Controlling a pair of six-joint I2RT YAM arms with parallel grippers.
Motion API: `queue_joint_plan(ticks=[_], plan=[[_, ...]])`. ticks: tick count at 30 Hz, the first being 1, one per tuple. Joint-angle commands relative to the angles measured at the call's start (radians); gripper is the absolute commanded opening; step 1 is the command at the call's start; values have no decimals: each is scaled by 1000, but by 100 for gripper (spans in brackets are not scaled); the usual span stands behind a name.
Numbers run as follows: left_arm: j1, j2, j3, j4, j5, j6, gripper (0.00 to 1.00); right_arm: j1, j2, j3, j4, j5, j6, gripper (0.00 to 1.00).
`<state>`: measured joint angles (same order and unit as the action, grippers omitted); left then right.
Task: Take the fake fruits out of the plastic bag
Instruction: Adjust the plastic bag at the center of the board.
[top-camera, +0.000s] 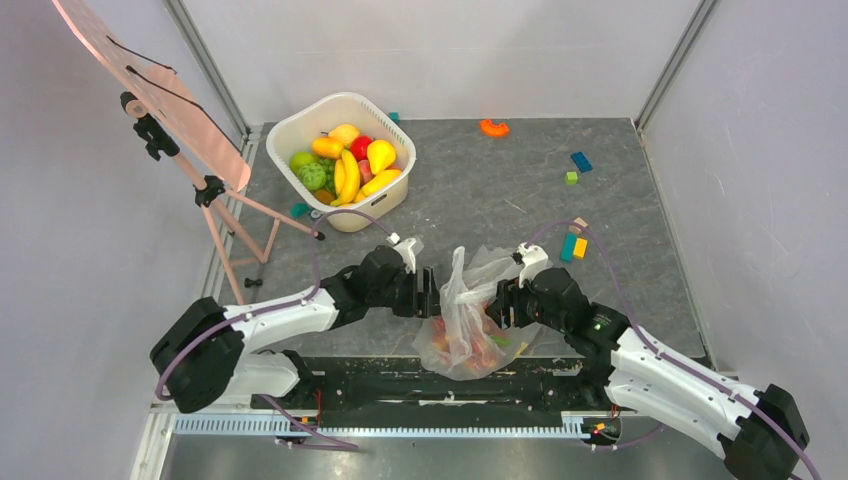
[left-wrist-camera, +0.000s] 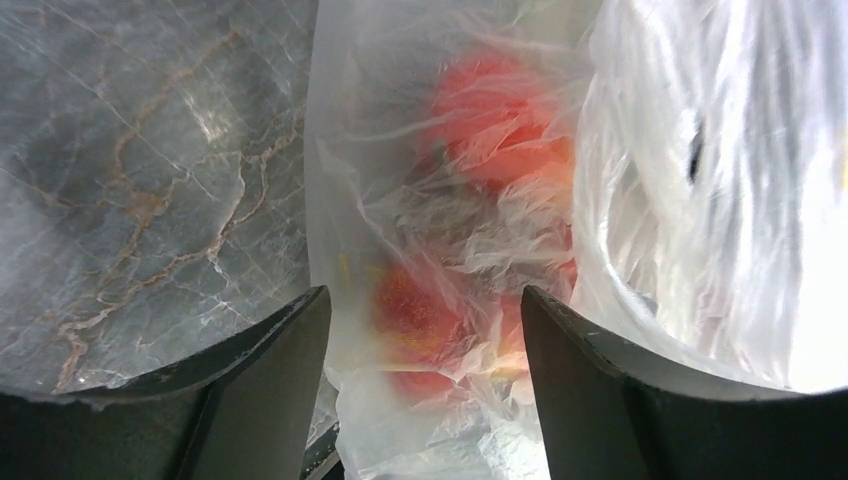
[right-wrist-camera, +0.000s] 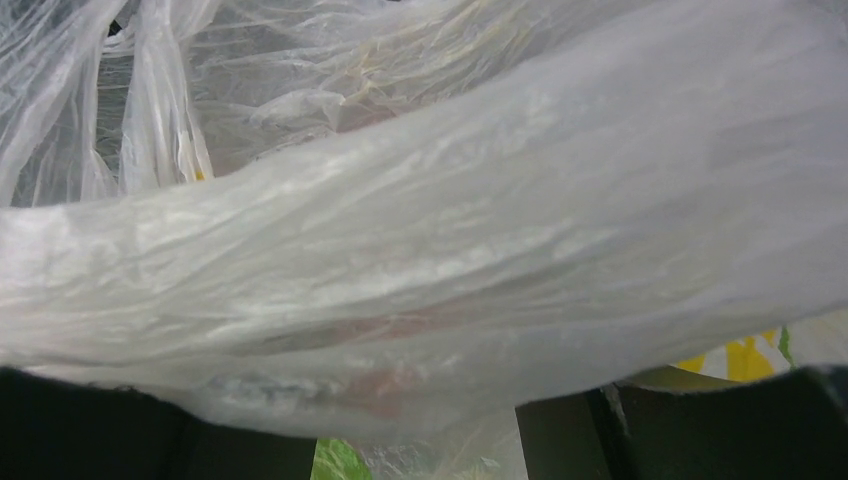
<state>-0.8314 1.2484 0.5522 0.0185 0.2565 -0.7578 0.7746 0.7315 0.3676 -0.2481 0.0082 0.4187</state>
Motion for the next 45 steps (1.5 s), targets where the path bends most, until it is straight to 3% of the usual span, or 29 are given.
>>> queue_joint_plan(ticks=[1,4,12,17,27,35,41,45], plan=[[-24,49,-12,72,30,-23,74,2,-16,-13,28,12,6,63],[-28,94,-13,101,37,-27,65,2,-18,-16,27,13,6,63],[-27,154,58,121,34,1,21,2,-45,-19,13,13,3,64],[-28,185,134,160,93,58,2,2,-60,-28,13,10,3,64],[-27,207,316,147,233,215,2,2,-104,-45,-2,51,21,64],[-26,152,433,99,315,240,2,2,-250,-44,-51,187,63,82],[-26,160,419,78,284,257,2,2,-299,-40,-77,238,71,84],[-23,201,386,104,278,238,2,2,-298,-36,-94,299,91,80]])
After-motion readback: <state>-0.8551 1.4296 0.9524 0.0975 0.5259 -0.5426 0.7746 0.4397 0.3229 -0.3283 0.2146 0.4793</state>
